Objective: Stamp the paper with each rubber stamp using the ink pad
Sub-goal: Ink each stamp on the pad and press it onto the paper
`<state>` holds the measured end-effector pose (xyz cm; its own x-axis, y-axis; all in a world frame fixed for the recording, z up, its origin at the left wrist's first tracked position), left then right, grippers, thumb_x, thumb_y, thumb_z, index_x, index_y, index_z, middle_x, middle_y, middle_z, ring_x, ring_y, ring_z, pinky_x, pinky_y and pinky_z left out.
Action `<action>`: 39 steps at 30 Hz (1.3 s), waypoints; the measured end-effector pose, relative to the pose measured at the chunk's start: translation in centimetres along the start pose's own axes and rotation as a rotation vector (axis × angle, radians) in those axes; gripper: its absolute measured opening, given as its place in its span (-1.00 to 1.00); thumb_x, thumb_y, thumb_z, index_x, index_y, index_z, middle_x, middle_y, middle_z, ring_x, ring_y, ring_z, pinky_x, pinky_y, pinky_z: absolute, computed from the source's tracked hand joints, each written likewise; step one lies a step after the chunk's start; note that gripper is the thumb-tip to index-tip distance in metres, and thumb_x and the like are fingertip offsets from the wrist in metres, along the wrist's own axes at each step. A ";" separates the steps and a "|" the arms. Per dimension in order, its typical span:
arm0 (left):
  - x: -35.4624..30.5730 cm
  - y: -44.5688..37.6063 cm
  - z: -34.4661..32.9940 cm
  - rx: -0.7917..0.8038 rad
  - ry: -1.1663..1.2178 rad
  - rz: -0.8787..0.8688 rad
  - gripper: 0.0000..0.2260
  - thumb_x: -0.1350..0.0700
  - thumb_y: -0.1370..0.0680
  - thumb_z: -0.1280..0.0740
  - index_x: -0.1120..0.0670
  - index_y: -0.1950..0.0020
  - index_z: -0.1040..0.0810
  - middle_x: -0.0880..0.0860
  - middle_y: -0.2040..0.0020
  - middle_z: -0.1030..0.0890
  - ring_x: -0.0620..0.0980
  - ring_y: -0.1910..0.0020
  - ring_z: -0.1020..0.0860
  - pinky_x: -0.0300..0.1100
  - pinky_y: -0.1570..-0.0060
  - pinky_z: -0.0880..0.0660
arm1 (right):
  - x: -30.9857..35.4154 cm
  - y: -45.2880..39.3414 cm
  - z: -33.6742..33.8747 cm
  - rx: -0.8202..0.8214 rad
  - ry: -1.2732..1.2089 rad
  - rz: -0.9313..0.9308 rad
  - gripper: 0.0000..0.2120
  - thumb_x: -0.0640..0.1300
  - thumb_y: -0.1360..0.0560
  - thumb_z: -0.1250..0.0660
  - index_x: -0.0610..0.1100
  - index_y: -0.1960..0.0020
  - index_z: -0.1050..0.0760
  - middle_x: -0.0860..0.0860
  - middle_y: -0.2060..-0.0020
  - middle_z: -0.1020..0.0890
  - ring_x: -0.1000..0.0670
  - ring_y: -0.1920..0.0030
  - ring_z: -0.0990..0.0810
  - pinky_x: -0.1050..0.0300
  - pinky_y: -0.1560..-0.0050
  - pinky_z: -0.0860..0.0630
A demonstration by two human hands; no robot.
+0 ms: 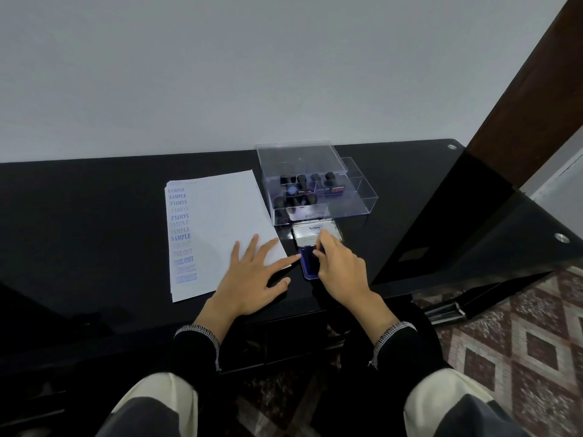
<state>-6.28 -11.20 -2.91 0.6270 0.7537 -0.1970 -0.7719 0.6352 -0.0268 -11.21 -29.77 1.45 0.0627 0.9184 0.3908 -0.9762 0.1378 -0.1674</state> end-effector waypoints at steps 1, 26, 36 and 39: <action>0.0 0.0 0.0 -0.002 0.000 0.001 -0.55 -0.36 -0.51 0.18 -0.53 -0.41 0.12 -0.05 -0.59 0.03 0.14 -0.56 0.20 0.24 -0.45 0.26 | 0.0 -0.1 0.0 0.004 0.015 0.006 -0.88 -0.11 -0.61 -0.16 -0.03 0.07 -0.23 0.08 0.18 -0.51 -0.04 0.27 -0.48 0.08 0.33 -0.33; 0.0 0.1 0.3 -0.026 0.021 -0.007 -0.59 -0.33 -0.55 0.10 -0.57 -0.36 0.13 -0.05 -0.59 0.00 0.12 -0.56 0.18 0.22 -0.46 0.27 | -0.4 -2.1 2.3 0.104 0.063 -0.065 -0.93 -0.12 -0.60 -0.08 -0.10 0.02 -0.20 0.03 0.30 -0.43 -0.05 0.35 -0.40 0.05 0.31 -0.27; -0.1 0.0 0.3 -0.024 0.017 -0.006 -0.57 -0.34 -0.53 0.12 -0.53 -0.41 0.08 -0.05 -0.59 0.00 0.12 -0.56 0.18 0.21 -0.46 0.27 | -1.1 -0.7 0.9 0.042 -0.017 -0.039 -0.91 -0.09 -0.63 -0.04 -0.08 0.04 -0.17 0.01 0.28 -0.47 0.00 0.35 -0.42 0.08 0.40 -0.24; 0.0 0.1 0.3 -0.023 0.021 -0.006 -0.58 -0.34 -0.54 0.11 -0.54 -0.39 0.10 -0.05 -0.59 0.01 0.12 -0.56 0.19 0.22 -0.46 0.27 | -1.1 -1.5 1.1 0.064 -0.022 -0.052 -0.90 -0.12 -0.62 -0.05 -0.09 0.07 -0.20 0.00 0.34 -0.45 -0.02 0.39 -0.41 0.07 0.42 -0.20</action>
<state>-6.30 -11.10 -2.65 0.6298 0.7456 -0.2175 -0.7701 0.6359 -0.0502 -10.07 -31.38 2.24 0.1095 0.9022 0.4171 -0.9831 0.1604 -0.0887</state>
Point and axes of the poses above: each hand's wrist, its own y-axis away from the middle knuckle, its own z-axis out of the back of the hand, x = y × z, the point moved 2 cm from there along -y, towards the middle knuckle
